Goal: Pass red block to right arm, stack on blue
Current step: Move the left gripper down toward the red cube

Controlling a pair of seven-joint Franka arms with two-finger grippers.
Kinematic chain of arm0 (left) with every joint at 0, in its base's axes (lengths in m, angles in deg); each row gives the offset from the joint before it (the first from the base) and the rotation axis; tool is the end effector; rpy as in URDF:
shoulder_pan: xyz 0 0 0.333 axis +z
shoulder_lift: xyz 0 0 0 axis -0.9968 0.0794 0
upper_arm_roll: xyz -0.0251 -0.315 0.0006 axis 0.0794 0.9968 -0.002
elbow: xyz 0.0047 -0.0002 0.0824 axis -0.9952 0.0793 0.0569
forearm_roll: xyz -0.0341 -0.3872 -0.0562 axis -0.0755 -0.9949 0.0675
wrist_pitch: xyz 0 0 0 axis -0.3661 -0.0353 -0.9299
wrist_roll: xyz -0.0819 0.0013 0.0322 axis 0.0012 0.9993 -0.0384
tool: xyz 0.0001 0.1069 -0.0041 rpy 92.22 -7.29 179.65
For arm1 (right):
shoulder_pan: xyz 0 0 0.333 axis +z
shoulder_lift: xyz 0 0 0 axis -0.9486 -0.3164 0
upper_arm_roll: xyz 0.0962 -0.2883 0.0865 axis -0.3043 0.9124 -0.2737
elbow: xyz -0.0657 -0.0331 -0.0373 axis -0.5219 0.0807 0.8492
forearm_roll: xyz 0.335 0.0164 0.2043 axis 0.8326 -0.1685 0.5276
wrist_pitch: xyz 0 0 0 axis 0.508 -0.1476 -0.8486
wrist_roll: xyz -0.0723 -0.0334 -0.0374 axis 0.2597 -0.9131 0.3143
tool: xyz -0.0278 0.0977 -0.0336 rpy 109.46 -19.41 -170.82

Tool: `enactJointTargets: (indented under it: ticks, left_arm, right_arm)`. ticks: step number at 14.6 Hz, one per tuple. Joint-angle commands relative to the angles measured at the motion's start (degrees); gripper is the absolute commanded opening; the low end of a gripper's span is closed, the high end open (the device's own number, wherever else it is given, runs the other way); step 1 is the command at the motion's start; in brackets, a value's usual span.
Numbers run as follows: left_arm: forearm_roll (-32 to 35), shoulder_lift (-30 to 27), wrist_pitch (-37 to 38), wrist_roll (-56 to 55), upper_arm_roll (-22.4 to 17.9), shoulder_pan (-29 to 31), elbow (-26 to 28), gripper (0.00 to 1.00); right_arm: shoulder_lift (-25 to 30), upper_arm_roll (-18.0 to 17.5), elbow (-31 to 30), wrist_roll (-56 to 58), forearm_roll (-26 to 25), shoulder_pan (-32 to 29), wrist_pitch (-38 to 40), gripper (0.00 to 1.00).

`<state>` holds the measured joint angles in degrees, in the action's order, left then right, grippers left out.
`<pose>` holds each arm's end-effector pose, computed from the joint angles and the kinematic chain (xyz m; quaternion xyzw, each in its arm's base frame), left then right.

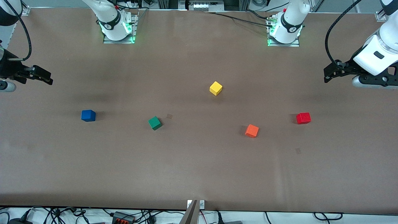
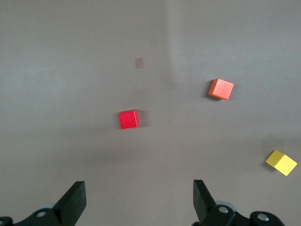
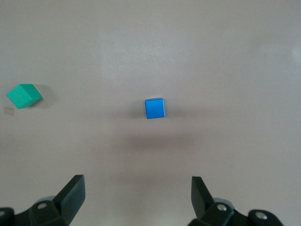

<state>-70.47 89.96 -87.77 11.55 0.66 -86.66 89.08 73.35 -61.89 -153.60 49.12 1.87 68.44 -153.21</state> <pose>0.5556 -0.0471 0.6039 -0.9996 0.0225 0.0040 0.0138 0.5610 -0.0350 0.5670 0.9996 -0.0086 -0.0201 0.0169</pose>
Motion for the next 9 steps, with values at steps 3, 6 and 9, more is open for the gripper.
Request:
enactJointTargets:
  ticks: [3,6,9]
  left_arm:
    - [-0.94,0.8,1.38,1.49,-0.24,0.59,-1.88,1.0]
    - [-0.85,0.98,1.12,1.22,-0.24,0.59,-1.88,1.0]
    - [-0.77,1.76,0.59,1.4,-0.32,1.12,-1.96,1.0]
  right_arm:
    - [0.5,-0.19,-0.75,0.47,0.47,-0.67,0.25,1.0]
    - [0.59,-0.19,-0.75,0.55,0.47,-0.67,0.25,1.0]
    - [0.24,-0.11,-0.84,0.29,0.47,-0.76,0.25,1.0]
